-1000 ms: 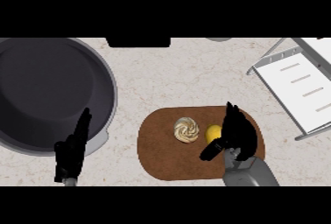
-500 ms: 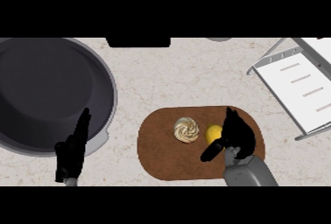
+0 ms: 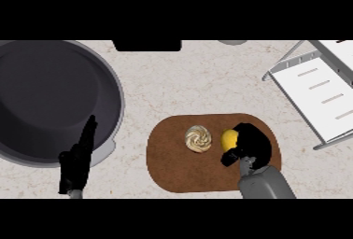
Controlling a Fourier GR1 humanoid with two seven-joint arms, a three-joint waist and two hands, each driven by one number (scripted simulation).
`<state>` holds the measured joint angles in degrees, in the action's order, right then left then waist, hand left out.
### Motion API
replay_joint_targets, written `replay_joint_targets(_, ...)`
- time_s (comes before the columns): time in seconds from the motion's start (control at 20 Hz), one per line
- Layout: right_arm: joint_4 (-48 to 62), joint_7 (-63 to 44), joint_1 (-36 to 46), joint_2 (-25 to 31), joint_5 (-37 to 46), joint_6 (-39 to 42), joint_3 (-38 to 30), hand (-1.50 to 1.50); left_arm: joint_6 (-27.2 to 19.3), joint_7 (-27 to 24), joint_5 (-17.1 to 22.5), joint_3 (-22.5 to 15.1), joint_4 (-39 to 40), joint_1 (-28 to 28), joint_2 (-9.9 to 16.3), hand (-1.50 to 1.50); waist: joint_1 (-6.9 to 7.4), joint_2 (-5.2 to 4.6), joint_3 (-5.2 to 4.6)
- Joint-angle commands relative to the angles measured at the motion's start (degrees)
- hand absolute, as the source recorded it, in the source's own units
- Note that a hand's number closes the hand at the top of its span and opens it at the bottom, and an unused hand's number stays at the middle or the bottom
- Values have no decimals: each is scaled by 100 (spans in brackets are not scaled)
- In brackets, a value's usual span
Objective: Pick the lemon from the cutting board and place it in the tiered basket
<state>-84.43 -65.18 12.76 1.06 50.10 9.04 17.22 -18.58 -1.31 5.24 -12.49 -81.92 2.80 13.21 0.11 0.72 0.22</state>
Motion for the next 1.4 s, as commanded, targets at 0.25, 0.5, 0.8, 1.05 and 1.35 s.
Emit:
replay_joint_targets(0.25,860,-466,681,-100,489,-170,441,150,-103,249,-189,-145,106,192,-268,0,57,-83,-22)
replay_joint_targets(0.5,-211,587,-1057,1456,115,-258,-1042,150,62,198,-2,157,44,379,27,0,-251,-44,-18)
replay_joint_targets(0.8,-1474,680,-1863,1804,-166,-602,-1958,150,-107,361,-140,13,13,178,-253,0,-178,-46,-25)
replay_joint_targets(1.05,-2907,608,-2124,1743,-329,-1064,-2655,150,7,259,-85,131,117,391,-128,0,-310,-9,-31)
replay_joint_targets(1.35,-4834,-158,-1722,1869,35,-646,-3145,150,64,437,-84,179,-27,219,-64,0,-211,-26,-37)
